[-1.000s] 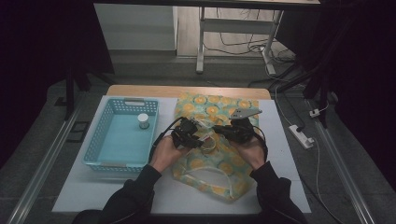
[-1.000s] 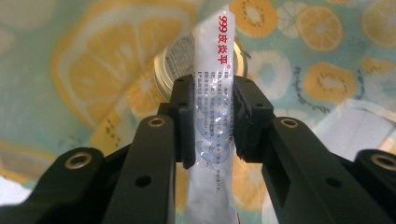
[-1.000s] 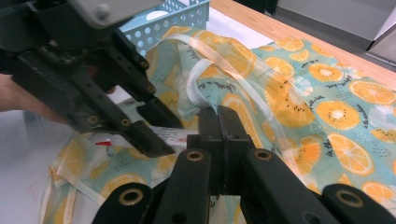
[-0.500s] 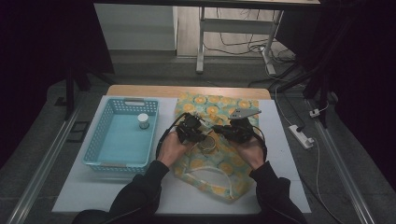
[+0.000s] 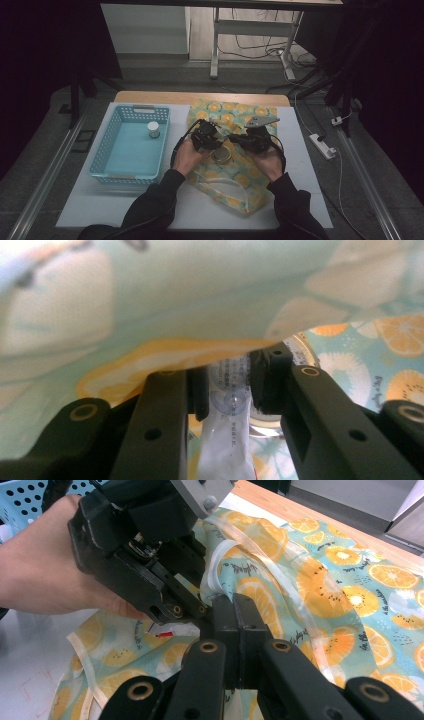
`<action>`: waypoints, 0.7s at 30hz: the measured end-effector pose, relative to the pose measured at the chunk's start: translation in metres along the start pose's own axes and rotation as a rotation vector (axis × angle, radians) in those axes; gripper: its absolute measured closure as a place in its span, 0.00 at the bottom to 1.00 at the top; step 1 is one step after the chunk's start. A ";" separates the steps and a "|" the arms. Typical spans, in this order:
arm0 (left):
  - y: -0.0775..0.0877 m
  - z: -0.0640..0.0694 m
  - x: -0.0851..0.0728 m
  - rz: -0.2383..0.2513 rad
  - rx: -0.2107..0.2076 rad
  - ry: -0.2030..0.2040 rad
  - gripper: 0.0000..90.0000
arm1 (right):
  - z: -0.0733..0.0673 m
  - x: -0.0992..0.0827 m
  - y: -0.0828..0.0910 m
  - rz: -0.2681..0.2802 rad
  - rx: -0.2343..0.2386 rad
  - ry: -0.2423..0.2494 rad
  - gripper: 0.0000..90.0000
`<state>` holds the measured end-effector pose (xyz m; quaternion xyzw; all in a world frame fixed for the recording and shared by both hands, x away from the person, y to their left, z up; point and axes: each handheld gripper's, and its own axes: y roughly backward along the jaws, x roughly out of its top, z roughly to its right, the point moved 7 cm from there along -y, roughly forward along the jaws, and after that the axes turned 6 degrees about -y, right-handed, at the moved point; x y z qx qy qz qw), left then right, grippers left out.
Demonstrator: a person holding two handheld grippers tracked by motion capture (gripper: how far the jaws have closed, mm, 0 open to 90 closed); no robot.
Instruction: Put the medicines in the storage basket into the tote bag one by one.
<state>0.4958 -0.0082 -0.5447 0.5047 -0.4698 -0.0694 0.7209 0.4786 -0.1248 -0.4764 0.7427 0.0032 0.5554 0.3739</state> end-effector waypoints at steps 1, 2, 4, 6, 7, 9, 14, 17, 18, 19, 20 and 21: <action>-0.001 0.000 0.000 0.002 0.000 -0.002 0.79 | 0.000 0.000 0.000 0.001 -0.001 -0.001 1.00; -0.003 -0.001 0.000 0.002 0.002 -0.003 0.79 | 0.000 0.000 0.000 0.001 -0.002 -0.003 1.00; -0.005 -0.002 -0.001 -0.002 0.003 -0.010 0.79 | 0.001 0.000 0.000 0.002 -0.004 -0.004 1.00; -0.007 -0.003 -0.002 0.003 0.011 -0.023 0.77 | 0.001 0.000 0.000 0.002 -0.005 -0.005 1.00; -0.007 -0.003 -0.002 0.004 0.011 -0.024 0.75 | 0.001 0.000 0.000 0.003 -0.005 -0.006 1.00; -0.005 -0.004 -0.002 0.003 0.015 -0.026 0.72 | 0.001 0.000 0.000 0.004 -0.006 -0.005 1.00; 0.003 -0.004 -0.003 0.011 0.008 -0.022 0.65 | 0.001 0.000 0.001 0.007 -0.007 -0.006 1.00; 0.008 -0.003 -0.003 0.008 0.003 -0.022 0.60 | 0.001 0.001 0.001 0.008 -0.005 -0.005 1.00; 0.010 -0.002 -0.004 0.006 0.003 -0.024 0.59 | 0.001 0.001 0.001 0.008 -0.005 -0.005 1.00; 0.012 -0.002 -0.004 0.006 0.003 -0.028 0.58 | 0.001 0.001 0.001 0.007 -0.005 -0.004 1.00; 0.013 -0.001 -0.005 0.006 0.001 -0.031 0.56 | 0.001 0.001 0.001 0.008 -0.005 -0.005 1.00; 0.016 0.000 -0.005 0.008 -0.004 -0.032 0.55 | 0.001 0.001 0.001 0.008 -0.004 -0.005 1.00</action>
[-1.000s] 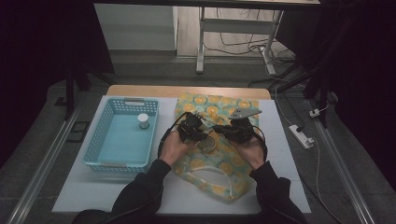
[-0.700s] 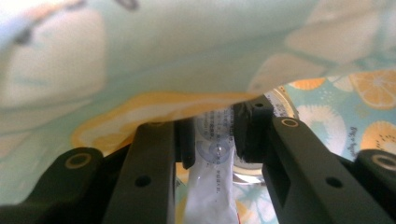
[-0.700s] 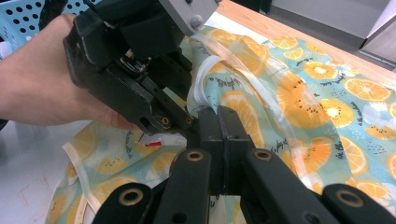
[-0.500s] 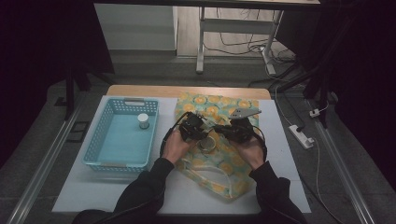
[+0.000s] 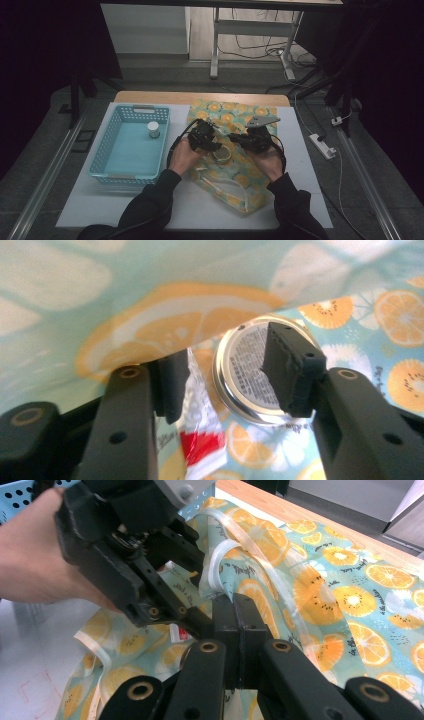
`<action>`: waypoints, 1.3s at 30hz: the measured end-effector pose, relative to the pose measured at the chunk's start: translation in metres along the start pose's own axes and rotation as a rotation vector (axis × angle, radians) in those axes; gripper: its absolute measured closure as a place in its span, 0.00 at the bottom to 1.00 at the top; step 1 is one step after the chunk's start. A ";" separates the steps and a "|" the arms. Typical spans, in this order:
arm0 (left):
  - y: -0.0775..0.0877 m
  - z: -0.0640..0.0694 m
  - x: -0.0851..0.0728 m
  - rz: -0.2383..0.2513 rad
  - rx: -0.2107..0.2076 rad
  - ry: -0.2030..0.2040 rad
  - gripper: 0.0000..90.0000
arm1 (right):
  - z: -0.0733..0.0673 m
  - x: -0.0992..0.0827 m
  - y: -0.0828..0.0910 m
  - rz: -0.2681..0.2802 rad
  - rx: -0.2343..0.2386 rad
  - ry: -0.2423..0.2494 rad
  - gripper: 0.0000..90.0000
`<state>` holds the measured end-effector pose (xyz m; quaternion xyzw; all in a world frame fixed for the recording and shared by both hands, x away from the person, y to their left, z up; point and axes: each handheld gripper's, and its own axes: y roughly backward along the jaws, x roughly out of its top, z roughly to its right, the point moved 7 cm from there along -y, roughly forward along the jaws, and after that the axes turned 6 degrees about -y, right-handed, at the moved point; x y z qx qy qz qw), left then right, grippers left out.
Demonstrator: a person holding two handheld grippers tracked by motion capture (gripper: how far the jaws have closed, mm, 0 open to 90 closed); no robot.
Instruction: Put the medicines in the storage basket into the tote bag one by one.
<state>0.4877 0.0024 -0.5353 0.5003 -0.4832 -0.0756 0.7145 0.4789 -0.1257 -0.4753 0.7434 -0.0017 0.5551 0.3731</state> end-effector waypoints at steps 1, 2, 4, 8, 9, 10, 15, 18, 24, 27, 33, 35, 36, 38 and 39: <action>0.002 0.001 0.000 0.003 -0.006 -0.001 0.54 | 0.000 0.000 0.000 0.002 0.000 -0.001 1.00; 0.004 0.001 -0.001 0.008 -0.013 0.001 0.52 | 0.000 0.000 0.000 0.002 0.000 -0.001 1.00; 0.008 0.002 -0.002 0.008 -0.018 -0.002 0.49 | 0.000 0.000 0.001 0.001 0.001 0.000 1.00; 0.015 0.004 -0.006 0.013 -0.028 -0.013 0.41 | 0.000 0.000 0.001 0.000 0.002 0.001 1.00; 0.017 0.003 -0.007 0.020 -0.034 -0.009 0.39 | 0.000 0.000 0.001 0.001 0.001 0.001 1.00; 0.020 0.003 -0.008 0.026 -0.040 -0.002 0.37 | 0.000 0.000 0.001 0.001 0.003 0.000 1.00; 0.033 -0.001 -0.011 0.067 -0.072 0.043 0.28 | 0.000 0.000 0.001 0.001 0.003 0.000 1.00; 0.039 -0.002 -0.014 0.077 -0.070 0.062 0.24 | 0.000 0.000 0.001 0.000 0.003 0.000 1.00; 0.047 -0.002 -0.020 0.073 -0.053 0.078 0.18 | -0.001 0.000 0.001 0.000 0.007 0.005 1.00; 0.054 -0.002 -0.025 0.074 -0.045 0.077 0.13 | -0.002 0.000 0.001 0.000 0.007 0.005 1.00; 0.068 -0.010 -0.035 0.100 -0.032 0.069 0.03 | -0.002 0.000 0.001 0.000 0.007 0.005 1.00; 0.071 -0.015 -0.040 0.097 -0.025 0.068 0.01 | -0.002 0.000 0.001 -0.001 0.007 0.005 1.00; 0.073 -0.018 -0.043 0.099 -0.025 0.069 0.01 | -0.002 0.000 0.001 -0.001 0.007 0.005 1.00; 0.076 -0.023 -0.049 0.098 -0.027 0.081 0.00 | -0.001 0.000 0.001 -0.001 0.006 0.004 1.00; 0.078 -0.026 -0.052 0.101 -0.028 0.088 0.00 | -0.001 0.000 0.001 -0.001 0.006 0.004 1.00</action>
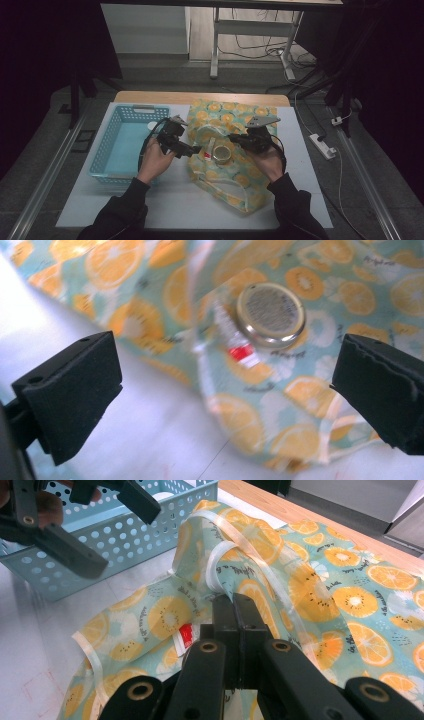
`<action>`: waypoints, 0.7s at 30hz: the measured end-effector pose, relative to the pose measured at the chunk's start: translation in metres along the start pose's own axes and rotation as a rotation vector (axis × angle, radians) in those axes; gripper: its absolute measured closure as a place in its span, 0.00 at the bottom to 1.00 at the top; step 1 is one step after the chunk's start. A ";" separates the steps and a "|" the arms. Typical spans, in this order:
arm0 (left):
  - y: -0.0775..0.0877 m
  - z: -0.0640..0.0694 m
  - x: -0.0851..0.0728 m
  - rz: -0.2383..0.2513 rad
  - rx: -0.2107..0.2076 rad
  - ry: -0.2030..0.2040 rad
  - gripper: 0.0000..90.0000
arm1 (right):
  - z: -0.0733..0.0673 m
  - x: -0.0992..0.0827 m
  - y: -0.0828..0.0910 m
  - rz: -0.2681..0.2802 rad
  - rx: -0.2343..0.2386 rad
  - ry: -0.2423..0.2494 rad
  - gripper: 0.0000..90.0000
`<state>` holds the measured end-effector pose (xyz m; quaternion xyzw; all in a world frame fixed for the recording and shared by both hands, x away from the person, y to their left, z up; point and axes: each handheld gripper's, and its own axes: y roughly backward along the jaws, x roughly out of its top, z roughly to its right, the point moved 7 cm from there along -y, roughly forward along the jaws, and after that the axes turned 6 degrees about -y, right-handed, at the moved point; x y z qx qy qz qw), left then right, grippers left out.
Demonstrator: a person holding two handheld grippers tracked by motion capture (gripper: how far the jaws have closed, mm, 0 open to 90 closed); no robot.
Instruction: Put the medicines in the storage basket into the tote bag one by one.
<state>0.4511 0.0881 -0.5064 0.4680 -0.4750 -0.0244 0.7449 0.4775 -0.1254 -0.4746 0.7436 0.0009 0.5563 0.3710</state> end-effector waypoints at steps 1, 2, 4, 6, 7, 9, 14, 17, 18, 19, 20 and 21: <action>0.002 -0.003 -0.002 0.002 -0.004 0.003 0.00 | 0.000 0.000 0.000 0.000 -0.001 0.000 1.00; 0.005 -0.005 -0.004 0.007 -0.003 0.009 0.00 | 0.000 0.000 0.000 0.000 -0.001 0.000 1.00; 0.010 -0.010 -0.006 0.024 0.002 0.022 0.00 | 0.000 0.000 0.000 0.000 -0.001 0.000 1.00; 0.016 -0.014 -0.008 0.044 -0.001 0.032 0.00 | 0.000 0.000 0.000 -0.001 -0.001 -0.001 1.00; 0.019 -0.017 -0.008 0.047 -0.002 0.032 0.00 | 0.000 0.000 0.000 -0.002 -0.002 0.000 1.00; 0.025 -0.021 -0.010 0.051 0.007 0.039 0.00 | 0.000 0.000 -0.001 -0.002 -0.001 0.000 1.00; 0.040 -0.036 -0.014 0.056 0.035 0.038 0.00 | 0.000 -0.001 -0.001 -0.003 -0.002 0.001 1.00; 0.046 -0.045 -0.017 0.065 0.035 0.042 0.00 | -0.001 -0.001 -0.001 -0.004 -0.001 0.002 1.00; 0.047 -0.048 -0.017 0.072 0.042 0.030 0.00 | -0.001 -0.001 -0.001 -0.004 -0.001 0.002 1.00; 0.049 -0.052 -0.018 0.079 0.062 0.014 0.00 | -0.001 0.000 -0.001 -0.004 -0.002 0.002 1.00; 0.051 -0.055 -0.018 0.078 0.081 0.004 0.00 | -0.001 -0.001 -0.002 -0.004 -0.002 0.002 1.00; 0.052 -0.059 -0.019 0.074 0.093 0.000 0.00 | -0.001 -0.001 -0.002 -0.004 -0.002 0.002 1.00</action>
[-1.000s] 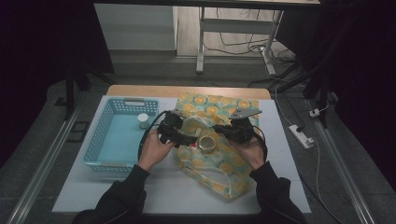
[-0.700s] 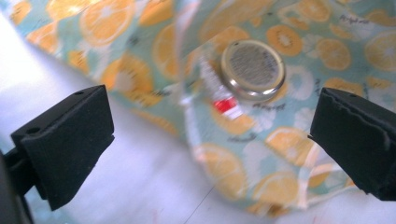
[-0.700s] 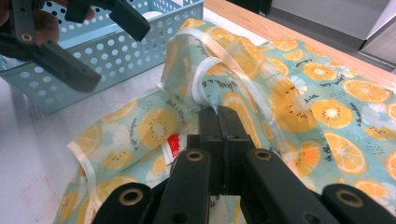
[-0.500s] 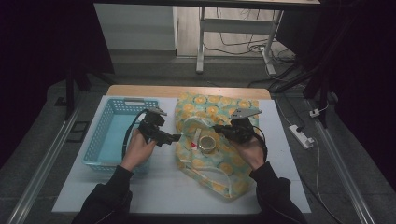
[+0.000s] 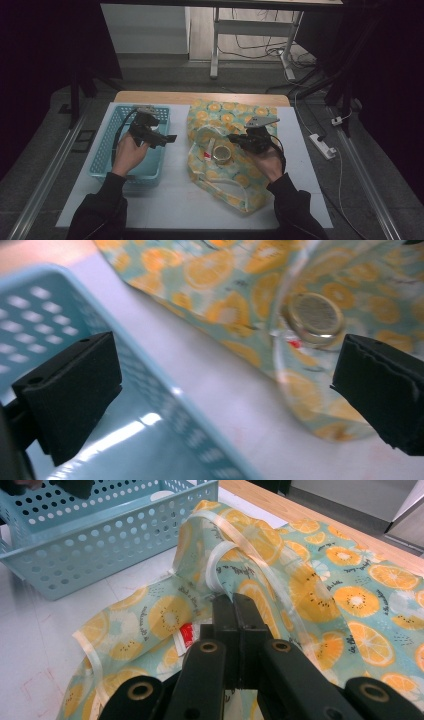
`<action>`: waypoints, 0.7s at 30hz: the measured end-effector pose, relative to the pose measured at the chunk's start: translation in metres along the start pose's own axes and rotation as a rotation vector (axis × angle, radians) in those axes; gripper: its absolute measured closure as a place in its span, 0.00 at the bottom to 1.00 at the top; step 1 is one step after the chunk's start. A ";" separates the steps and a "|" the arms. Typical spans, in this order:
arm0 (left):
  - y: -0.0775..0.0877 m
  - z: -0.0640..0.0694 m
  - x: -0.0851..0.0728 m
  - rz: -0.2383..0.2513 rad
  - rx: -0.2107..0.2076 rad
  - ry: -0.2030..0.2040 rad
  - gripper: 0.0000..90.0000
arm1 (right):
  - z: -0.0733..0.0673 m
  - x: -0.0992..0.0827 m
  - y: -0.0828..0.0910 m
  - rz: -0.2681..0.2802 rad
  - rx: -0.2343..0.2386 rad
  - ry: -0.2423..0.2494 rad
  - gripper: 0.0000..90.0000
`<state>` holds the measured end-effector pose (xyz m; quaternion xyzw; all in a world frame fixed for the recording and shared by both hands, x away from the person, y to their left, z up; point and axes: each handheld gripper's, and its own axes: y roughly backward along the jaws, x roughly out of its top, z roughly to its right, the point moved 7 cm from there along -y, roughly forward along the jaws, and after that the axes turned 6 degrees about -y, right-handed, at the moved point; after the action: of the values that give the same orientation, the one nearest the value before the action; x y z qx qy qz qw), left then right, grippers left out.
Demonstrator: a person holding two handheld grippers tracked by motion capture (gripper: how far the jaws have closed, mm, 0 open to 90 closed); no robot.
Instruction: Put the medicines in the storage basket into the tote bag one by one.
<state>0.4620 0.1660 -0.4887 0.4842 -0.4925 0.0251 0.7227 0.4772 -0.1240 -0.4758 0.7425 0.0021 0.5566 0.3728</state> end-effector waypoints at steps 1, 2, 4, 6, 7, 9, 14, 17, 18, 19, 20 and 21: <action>0.001 -0.004 -0.001 -0.001 0.010 0.002 0.00 | 0.000 0.000 0.000 0.000 0.000 0.000 1.00; 0.002 -0.008 -0.002 -0.003 0.024 0.008 0.00 | 0.000 0.000 0.000 0.000 0.000 0.000 1.00; 0.004 -0.016 -0.004 -0.007 0.041 0.034 0.00 | 0.000 0.000 0.000 0.000 -0.001 -0.001 1.00; 0.005 -0.024 -0.005 -0.003 0.055 0.058 0.00 | 0.000 0.000 0.000 -0.001 0.000 0.000 1.00; 0.005 -0.028 -0.006 0.001 0.062 0.062 0.00 | 0.000 0.000 0.000 0.000 0.000 -0.001 1.00; 0.004 -0.037 -0.008 -0.004 0.079 0.074 0.00 | 0.001 0.000 0.000 0.001 0.000 -0.001 1.00; -0.002 -0.055 -0.015 -0.042 0.100 0.119 0.00 | 0.000 0.000 0.000 -0.001 0.000 0.000 1.00; -0.008 -0.064 -0.019 -0.066 0.120 0.152 0.00 | 0.001 0.000 0.000 0.000 0.000 0.000 1.00; -0.009 -0.067 -0.020 -0.067 0.126 0.159 0.00 | 0.001 0.000 0.000 0.000 0.000 -0.001 1.00; -0.011 -0.069 -0.021 -0.065 0.119 0.163 0.00 | 0.001 0.000 0.000 0.001 -0.001 -0.001 1.00; -0.013 -0.071 -0.022 -0.069 0.114 0.169 0.00 | 0.001 0.000 0.001 0.002 -0.001 -0.003 1.00; -0.016 -0.073 -0.023 -0.075 0.117 0.176 0.00 | 0.001 0.000 0.001 0.002 -0.001 -0.003 1.00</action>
<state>0.5079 0.2207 -0.5198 0.5395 -0.4065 0.0689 0.7341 0.4778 -0.1250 -0.4755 0.7432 0.0007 0.5557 0.3726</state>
